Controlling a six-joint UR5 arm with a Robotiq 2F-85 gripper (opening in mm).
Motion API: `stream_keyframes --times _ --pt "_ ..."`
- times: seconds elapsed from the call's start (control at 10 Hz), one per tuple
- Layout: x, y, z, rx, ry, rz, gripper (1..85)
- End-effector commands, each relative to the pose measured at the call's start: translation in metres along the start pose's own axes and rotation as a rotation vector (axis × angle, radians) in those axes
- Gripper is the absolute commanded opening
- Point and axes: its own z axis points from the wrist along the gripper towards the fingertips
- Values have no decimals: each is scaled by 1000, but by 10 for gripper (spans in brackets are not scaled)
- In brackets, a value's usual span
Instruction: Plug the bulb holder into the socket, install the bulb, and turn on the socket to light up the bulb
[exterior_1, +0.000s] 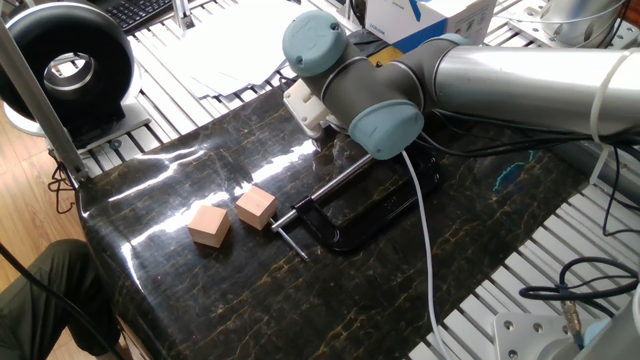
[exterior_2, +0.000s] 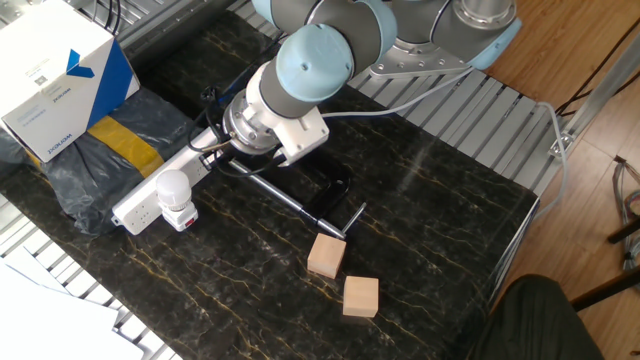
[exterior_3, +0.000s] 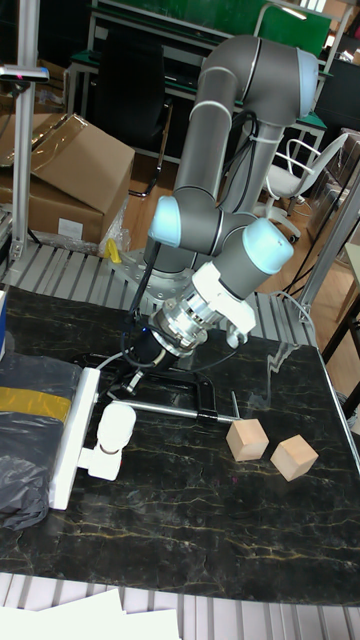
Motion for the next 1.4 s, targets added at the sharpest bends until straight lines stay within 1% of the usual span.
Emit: stream_keyframes --times 0.0,0.2,0.5,0.8,1.0,1.1,1.2,1.3 --pt "5 1 1 -2 14 4 10" --pt "10 1 2 -3 32 -1 10" --pt "15 5 4 -14 46 -5 10" --pt "18 5 4 -16 64 -11 10" --pt "23 3 2 -9 91 -15 10" --pt "25 2 -2 -9 109 -14 10" --pt "24 3 -4 -14 124 -10 10" --pt "21 5 -3 -18 119 -5 10"
